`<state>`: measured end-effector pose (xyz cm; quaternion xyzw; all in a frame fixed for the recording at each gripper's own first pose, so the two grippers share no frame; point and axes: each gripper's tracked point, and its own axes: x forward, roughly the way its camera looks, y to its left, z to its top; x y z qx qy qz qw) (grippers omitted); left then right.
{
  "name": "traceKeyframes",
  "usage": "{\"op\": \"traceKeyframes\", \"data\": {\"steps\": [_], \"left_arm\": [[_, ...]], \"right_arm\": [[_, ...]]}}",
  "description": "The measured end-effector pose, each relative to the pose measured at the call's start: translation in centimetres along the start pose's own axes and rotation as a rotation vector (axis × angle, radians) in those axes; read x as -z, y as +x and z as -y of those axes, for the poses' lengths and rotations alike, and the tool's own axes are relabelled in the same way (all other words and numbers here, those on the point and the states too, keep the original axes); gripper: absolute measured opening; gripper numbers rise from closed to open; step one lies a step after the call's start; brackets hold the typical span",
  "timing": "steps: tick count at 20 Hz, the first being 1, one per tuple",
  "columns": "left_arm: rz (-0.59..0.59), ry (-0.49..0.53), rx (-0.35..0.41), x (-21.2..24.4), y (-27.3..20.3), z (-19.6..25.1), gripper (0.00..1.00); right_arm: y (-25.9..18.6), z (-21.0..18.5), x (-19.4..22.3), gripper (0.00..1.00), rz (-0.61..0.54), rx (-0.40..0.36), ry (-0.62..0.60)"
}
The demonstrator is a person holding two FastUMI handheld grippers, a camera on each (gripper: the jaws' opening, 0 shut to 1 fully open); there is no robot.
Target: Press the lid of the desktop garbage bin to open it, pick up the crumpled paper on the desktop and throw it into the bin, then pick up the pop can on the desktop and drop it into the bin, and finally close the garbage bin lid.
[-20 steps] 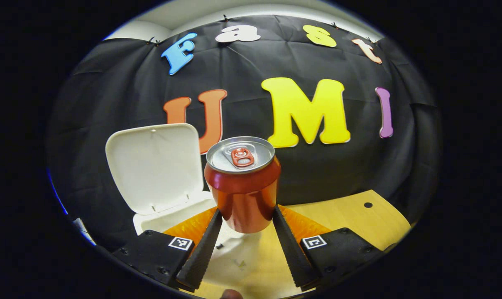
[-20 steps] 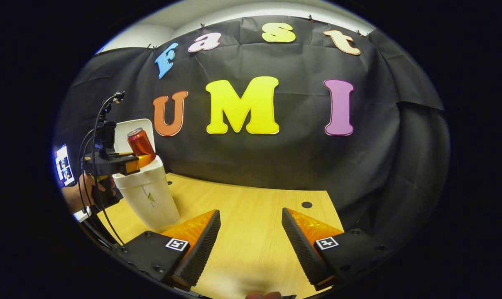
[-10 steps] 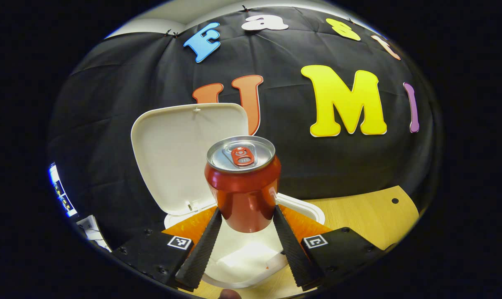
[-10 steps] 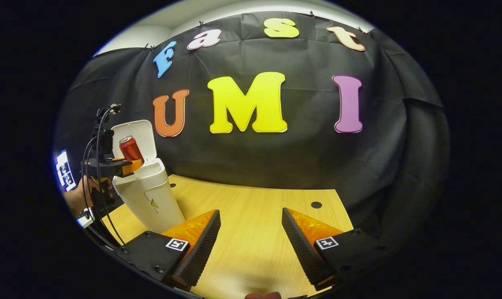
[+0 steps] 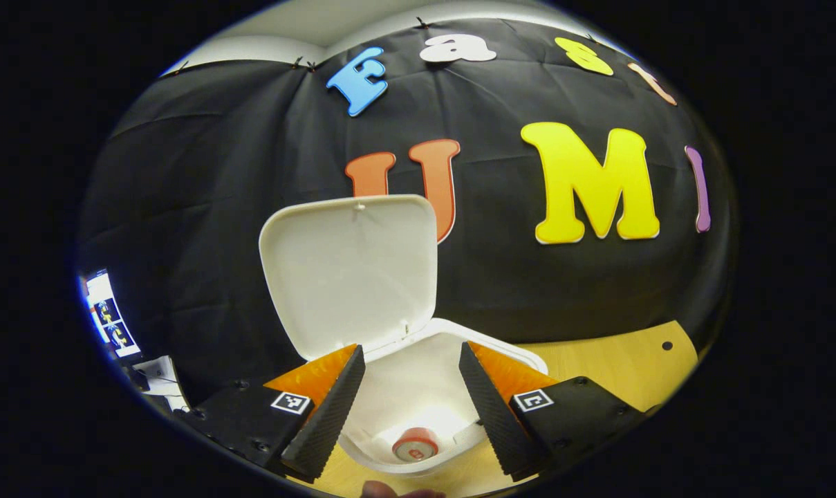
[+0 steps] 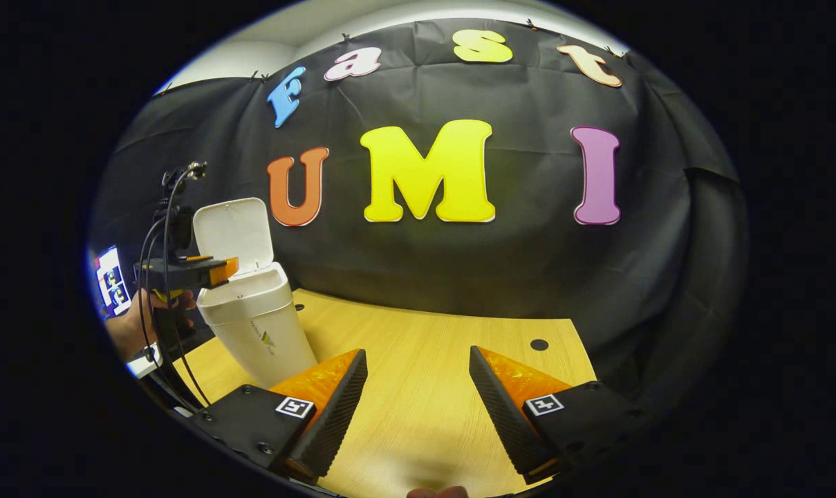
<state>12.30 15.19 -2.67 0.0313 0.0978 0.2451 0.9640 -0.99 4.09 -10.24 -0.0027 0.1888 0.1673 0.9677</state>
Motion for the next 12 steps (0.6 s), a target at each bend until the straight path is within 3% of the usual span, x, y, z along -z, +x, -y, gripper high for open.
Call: {"op": "traceKeyframes", "data": {"steps": [8, 12], "left_arm": [[0.136, -0.153, -0.18, -10.4, -0.3, -2.4, 0.9], [0.221, -0.157, -0.297, -15.4, 0.7, -5.2, 0.9]], "right_arm": [[-0.3, 0.4, -2.9, 0.95, 0.038, -0.036, 0.031], [0.2, 0.6, -3.4, 0.95, 0.024, -0.047, 0.107]]}}
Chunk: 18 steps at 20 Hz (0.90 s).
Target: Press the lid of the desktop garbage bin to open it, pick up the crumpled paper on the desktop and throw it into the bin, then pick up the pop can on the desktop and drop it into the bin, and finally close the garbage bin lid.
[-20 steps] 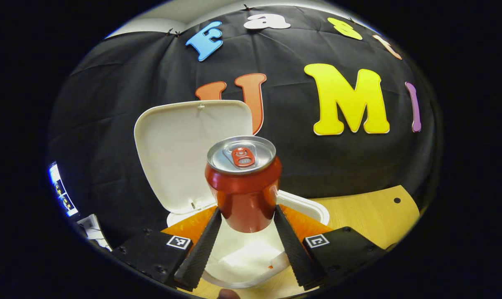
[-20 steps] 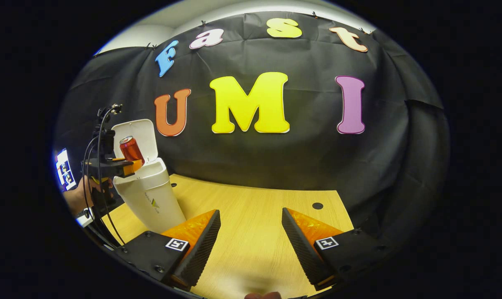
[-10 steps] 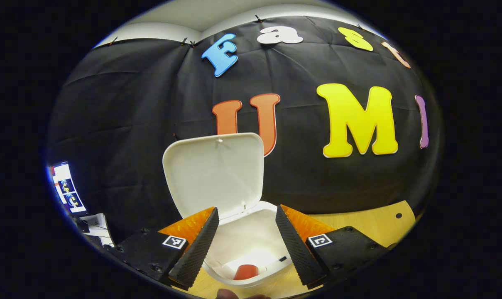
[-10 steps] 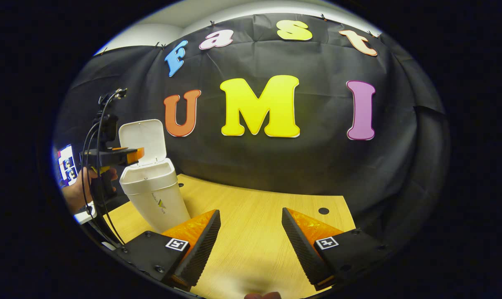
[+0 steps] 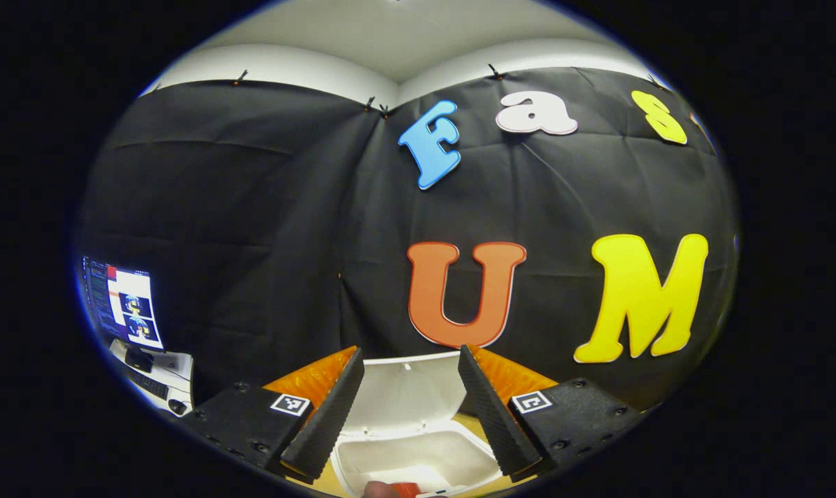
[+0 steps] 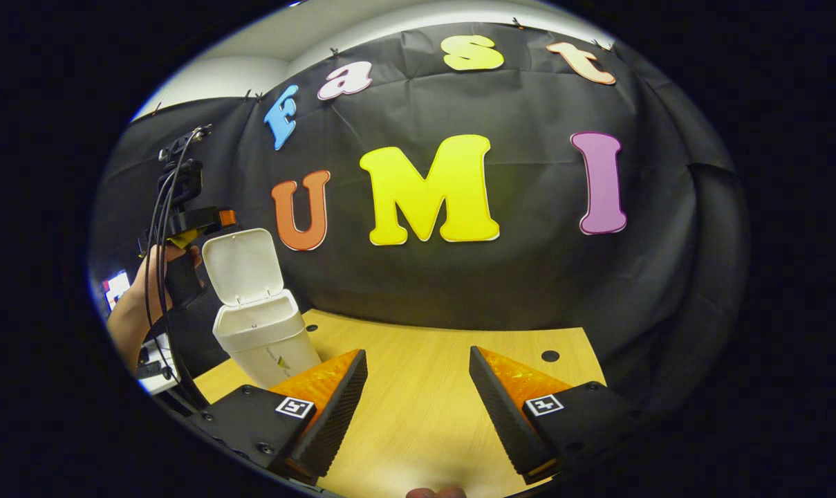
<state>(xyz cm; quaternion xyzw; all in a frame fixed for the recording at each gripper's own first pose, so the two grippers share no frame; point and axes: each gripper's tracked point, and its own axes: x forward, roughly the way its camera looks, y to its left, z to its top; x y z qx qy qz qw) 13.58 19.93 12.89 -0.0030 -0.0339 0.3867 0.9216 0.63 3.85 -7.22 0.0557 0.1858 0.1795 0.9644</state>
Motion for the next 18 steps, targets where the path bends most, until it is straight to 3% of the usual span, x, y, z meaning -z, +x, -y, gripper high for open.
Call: {"op": "traceKeyframes", "data": {"steps": [5, 9, 12, 18], "left_arm": [[-0.059, -0.03, -0.065, -1.1, 4.6, -0.4, 0.92], [-0.113, 0.02, -0.128, 0.1, 7.5, -1.1, 0.92], [-0.184, 0.066, -0.148, 2.4, 8.3, -1.2, 0.92], [-0.282, 0.009, -0.142, 5.6, 7.5, -0.5, 0.93]], "right_arm": [[0.4, -1.4, -1.9, 0.96, -0.014, -0.051, 0.086], [0.7, -1.5, -3.6, 0.96, 0.008, -0.055, 0.085], [0.4, -2.1, -3.3, 0.96, -0.004, -0.068, 0.089], [-0.4, -1.6, -2.8, 0.96, -0.005, -0.063, 0.105]]}}
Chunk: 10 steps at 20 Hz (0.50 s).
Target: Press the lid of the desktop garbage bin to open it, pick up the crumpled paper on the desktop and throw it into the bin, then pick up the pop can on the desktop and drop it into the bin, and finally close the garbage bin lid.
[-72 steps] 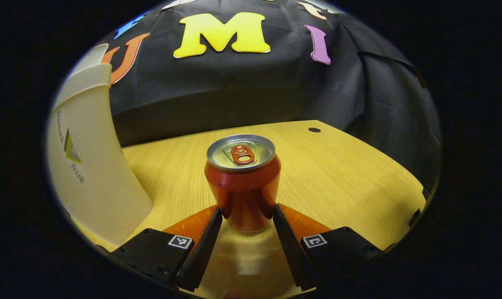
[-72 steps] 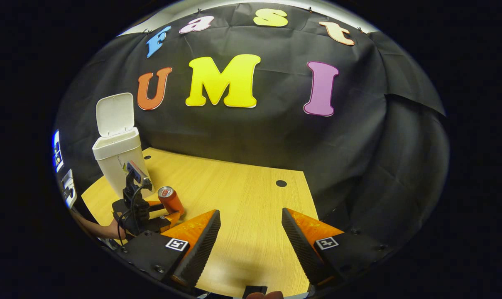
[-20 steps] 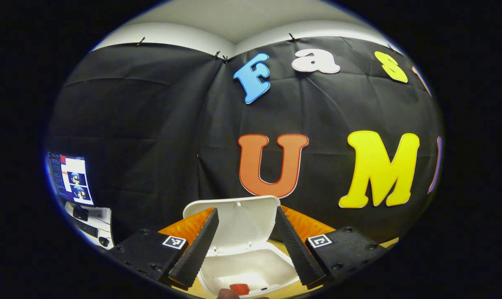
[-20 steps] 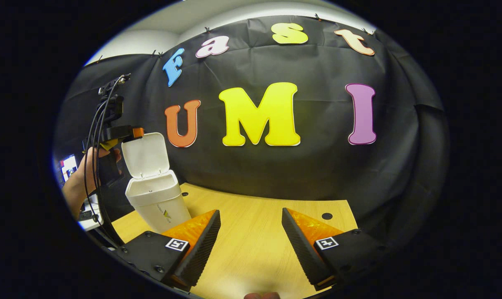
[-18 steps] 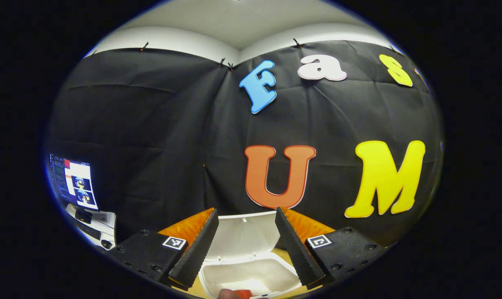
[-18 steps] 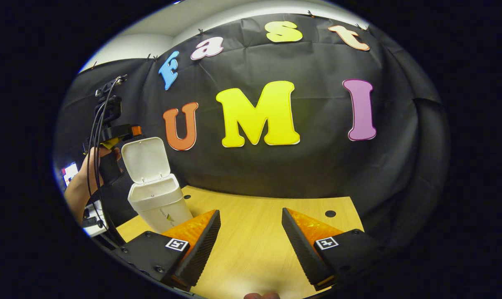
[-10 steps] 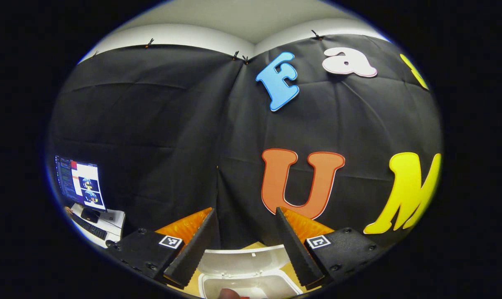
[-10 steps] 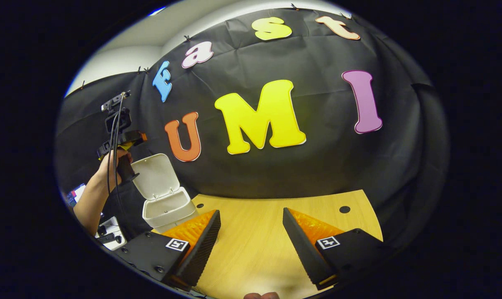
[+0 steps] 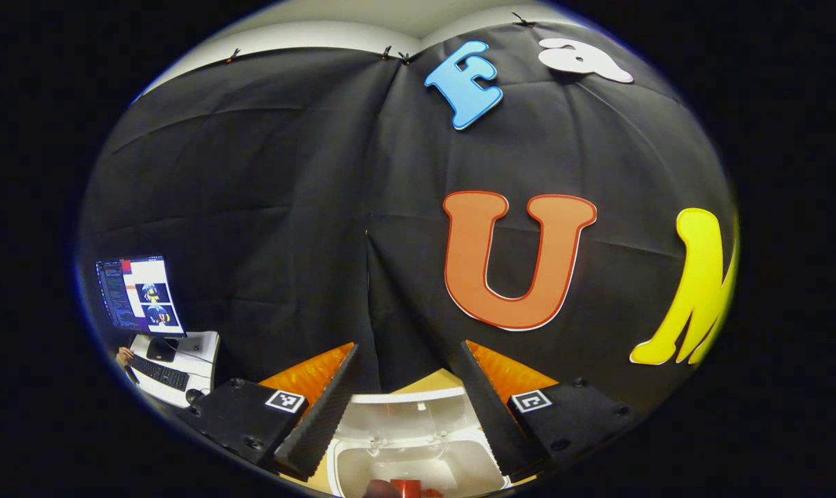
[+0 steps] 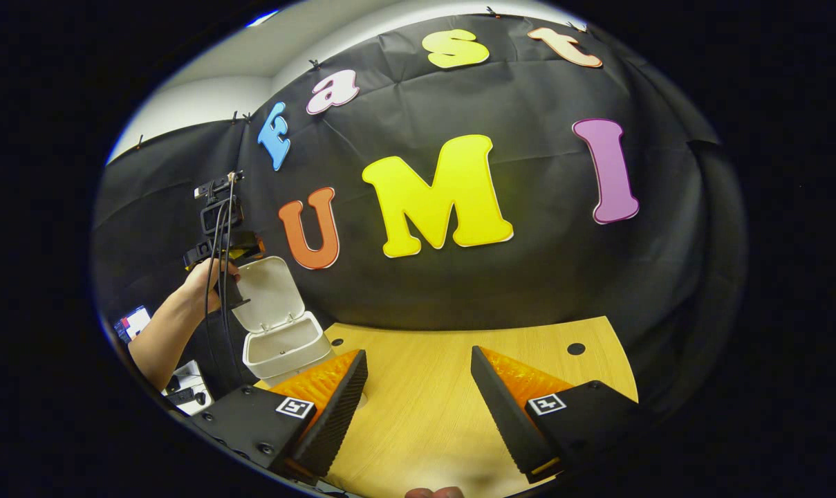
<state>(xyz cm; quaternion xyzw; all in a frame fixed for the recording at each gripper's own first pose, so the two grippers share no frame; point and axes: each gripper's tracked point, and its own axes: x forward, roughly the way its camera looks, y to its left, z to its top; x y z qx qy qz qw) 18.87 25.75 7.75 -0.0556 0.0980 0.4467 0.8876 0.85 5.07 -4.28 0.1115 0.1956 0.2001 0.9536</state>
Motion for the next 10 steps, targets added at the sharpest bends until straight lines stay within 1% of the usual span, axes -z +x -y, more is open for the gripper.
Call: {"op": "traceKeyframes", "data": {"steps": [3, 6, 8, 10], "left_arm": [[0.0, 0.02, -0.006, 0.5, -0.8, -0.3, 0.91], [-0.01, 0.024, 0.008, 1.8, -3.2, 0.4, 0.9], [-0.018, 0.024, 0.03, 3.4, -5.3, 0.9, 0.9], [-0.04, 0.039, 0.073, 5.8, -7.7, 1.8, 0.9]], "right_arm": [[-0.9, 1.0, 0.3, 0.96, 0.002, 0.016, 0.002], [-1.9, 1.6, 0.7, 0.96, -0.001, 0.016, 0.009], [-2.5, 1.9, 0.7, 0.95, 0.003, 0.011, 0.002], [-3.0, 1.9, 1.1, 0.95, 0.0, -0.002, -0.006]]}}
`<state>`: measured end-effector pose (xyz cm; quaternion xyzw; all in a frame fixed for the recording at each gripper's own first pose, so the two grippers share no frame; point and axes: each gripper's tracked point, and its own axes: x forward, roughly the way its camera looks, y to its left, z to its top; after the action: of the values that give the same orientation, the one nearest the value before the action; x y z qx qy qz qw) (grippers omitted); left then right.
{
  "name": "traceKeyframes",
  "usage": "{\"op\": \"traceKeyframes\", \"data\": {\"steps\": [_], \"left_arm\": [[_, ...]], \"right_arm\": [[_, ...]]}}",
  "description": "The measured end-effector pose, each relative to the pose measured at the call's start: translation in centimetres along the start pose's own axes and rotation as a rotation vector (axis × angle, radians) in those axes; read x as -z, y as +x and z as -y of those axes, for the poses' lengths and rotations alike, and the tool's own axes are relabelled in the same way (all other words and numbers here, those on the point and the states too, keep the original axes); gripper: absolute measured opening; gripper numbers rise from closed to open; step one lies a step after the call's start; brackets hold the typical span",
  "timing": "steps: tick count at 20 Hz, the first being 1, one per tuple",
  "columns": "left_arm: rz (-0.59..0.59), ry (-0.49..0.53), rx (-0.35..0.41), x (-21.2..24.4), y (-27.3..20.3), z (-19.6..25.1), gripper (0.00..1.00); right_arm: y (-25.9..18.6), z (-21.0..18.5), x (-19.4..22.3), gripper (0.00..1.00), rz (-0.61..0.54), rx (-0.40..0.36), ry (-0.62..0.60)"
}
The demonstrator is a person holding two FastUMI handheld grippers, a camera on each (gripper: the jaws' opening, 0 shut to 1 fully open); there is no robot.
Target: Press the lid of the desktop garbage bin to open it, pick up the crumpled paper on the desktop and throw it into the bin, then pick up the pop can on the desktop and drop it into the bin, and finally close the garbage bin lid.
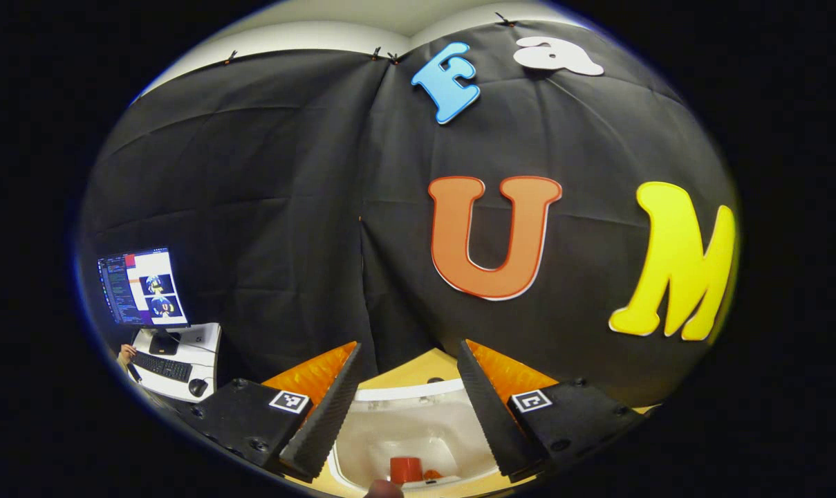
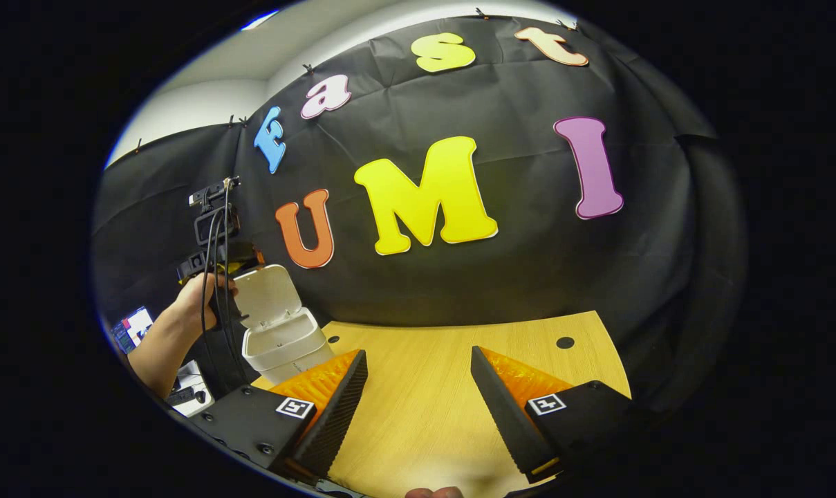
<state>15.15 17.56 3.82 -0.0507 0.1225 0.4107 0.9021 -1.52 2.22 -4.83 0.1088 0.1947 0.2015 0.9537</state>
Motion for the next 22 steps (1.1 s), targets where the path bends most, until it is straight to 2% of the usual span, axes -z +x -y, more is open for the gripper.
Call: {"op": "traceKeyframes", "data": {"steps": [3, 4, 9, 15, 18, 19, 20, 22], "left_arm": [[-0.028, 0.017, 0.032, 4.2, -2.0, 0.6, 0.89], [-0.046, 0.029, 0.042, 5.8, -2.3, 0.8, 0.92], [-0.151, 0.033, 0.044, 13.0, -1.7, 0.1, 0.93], [-0.115, 0.036, 0.059, 14.1, -1.6, 0.5, 0.93], [-0.077, -0.005, 0.07, 14.7, -1.6, 0.4, 0.93], [-0.05, 0.01, 0.071, 14.5, -1.7, 0.6, 1.0], [-0.026, 0.023, 0.074, 14.5, -1.6, 0.7, 0.91], [-0.014, 0.013, 0.086, 15.2, -1.7, 0.5, 0.9]], "right_arm": [[-0.5, 0.3, 1.6, 0.96, -0.022, 0.0, -0.035], [-0.8, 0.2, 2.3, 0.96, -0.033, -0.004, -0.049], [-1.5, 0.1, 4.6, 0.96, -0.083, -0.01, -0.11], [-1.7, -0.4, 5.1, 0.96, -0.094, -0.008, -0.125], [-1.4, -1.1, 5.1, 0.96, -0.087, -0.02, -0.107], [-1.3, -1.3, 5.2, 0.96, -0.086, -0.021, -0.104], [-1.0, -1.3, 5.4, 0.96, -0.089, -0.019, -0.102], [-0.9, -1.5, 5.8, 0.96, -0.095, -0.018, -0.088]]}}
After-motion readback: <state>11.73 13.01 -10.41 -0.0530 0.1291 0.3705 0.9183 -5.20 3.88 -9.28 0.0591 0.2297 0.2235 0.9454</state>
